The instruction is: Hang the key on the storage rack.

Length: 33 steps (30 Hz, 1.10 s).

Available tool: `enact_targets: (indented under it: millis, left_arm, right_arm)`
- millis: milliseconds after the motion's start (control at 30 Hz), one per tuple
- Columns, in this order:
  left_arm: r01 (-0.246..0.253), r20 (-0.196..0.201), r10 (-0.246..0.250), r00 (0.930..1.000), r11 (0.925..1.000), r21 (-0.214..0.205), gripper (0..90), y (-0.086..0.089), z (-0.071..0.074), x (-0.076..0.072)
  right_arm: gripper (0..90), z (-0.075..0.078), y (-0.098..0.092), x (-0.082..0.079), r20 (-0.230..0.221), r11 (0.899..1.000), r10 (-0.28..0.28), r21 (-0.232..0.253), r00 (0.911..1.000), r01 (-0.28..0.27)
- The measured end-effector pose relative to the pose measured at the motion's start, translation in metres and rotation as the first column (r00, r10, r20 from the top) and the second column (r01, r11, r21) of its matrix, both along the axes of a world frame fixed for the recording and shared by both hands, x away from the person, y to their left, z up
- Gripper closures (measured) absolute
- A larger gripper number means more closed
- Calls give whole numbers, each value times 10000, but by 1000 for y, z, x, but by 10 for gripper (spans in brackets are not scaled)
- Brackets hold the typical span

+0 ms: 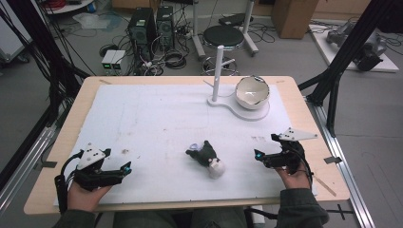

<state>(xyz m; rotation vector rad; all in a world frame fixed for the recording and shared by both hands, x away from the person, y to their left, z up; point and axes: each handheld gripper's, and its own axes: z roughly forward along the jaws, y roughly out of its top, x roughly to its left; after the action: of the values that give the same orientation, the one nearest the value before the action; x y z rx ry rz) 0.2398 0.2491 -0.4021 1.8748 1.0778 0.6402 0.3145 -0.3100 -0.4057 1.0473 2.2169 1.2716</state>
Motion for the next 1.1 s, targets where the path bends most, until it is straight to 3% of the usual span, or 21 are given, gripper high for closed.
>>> enact_targets:
  millis: [1100]
  left_arm:
    - [80, 86, -80, 9999, 10000, -58, 154, -1, 2, -3]
  right_arm:
    - [39, 3, 4, -3, 128, 9999, 123, -47, 9998, -122]
